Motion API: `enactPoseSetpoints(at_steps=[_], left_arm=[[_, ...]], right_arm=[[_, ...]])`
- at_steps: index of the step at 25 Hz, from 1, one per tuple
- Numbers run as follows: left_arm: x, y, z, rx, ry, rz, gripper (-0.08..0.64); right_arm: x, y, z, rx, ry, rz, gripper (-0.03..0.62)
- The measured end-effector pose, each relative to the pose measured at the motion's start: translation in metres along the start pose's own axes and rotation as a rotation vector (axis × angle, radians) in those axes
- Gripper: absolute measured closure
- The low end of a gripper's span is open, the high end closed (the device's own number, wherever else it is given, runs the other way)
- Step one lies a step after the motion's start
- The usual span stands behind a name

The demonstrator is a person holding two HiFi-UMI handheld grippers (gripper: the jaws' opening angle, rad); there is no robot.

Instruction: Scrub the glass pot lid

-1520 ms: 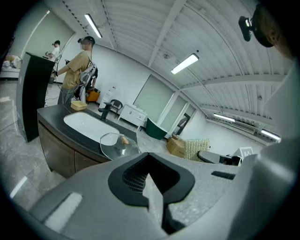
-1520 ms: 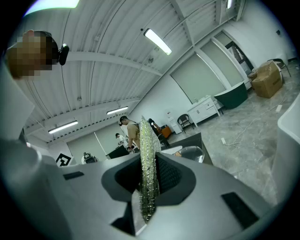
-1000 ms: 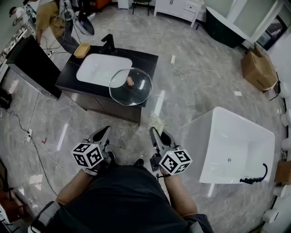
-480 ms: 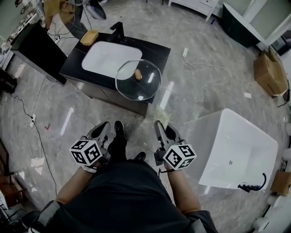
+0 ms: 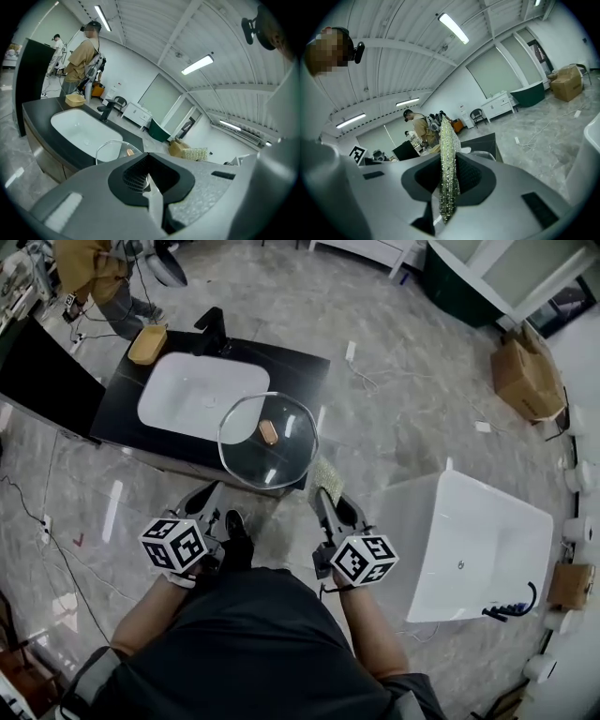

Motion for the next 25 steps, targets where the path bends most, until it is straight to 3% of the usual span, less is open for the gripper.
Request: enactPoseSetpoints(at_steps=[4,8,14,17,20,23,25], left_arm=[[0.026,-0.027,-0.042,0.003,-0.013,0.041,0.56],[0.042,-0.065,-0.065,-0.013,-0.039,0.032,0.56],[0.05,-0.107,-0.076,-0.054,-0.017,-0.077,0.56],[0.051,-0.121,-0.084,-0.068,0.034,-0.169,0.56],[0.04,-0.121,-0.084,-0.088,0.077,-0.255,0.56],[0.024,-0.116,-0.075,-0.131,0.12,-0.325,0.56],[0.016,-0.113,-0.064,-0.17,0.137,-0.367,0.56]], right_arm=[[0.041,0.007,-0.012,-0.011,-0.024,0.116,0.529],[0.079,0.021,-0.017,-0.066,-0.101,0.235,0.529],[0.137,0.057,-0.042,-0.255,-0.204,0.235,0.529],[0.18,0.076,-0.054,-0.364,-0.215,0.154,0.529],[0.222,0.087,-0.054,-0.559,-0.258,-0.042,0.529],[0.269,0.095,-0.05,-0.766,-0.376,-0.235,0.529],[0.299,0.102,-0.041,-0.867,-0.476,-0.315,0.529]])
Point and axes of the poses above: the fingertips, and each gripper's own axes: x forward along the fingers, y to its right, z out of its underside, the point moved 10 cm from there along -x, backward along the fingers, and after that the axes turned 5 degrees about -x, right-handed, at the moved point
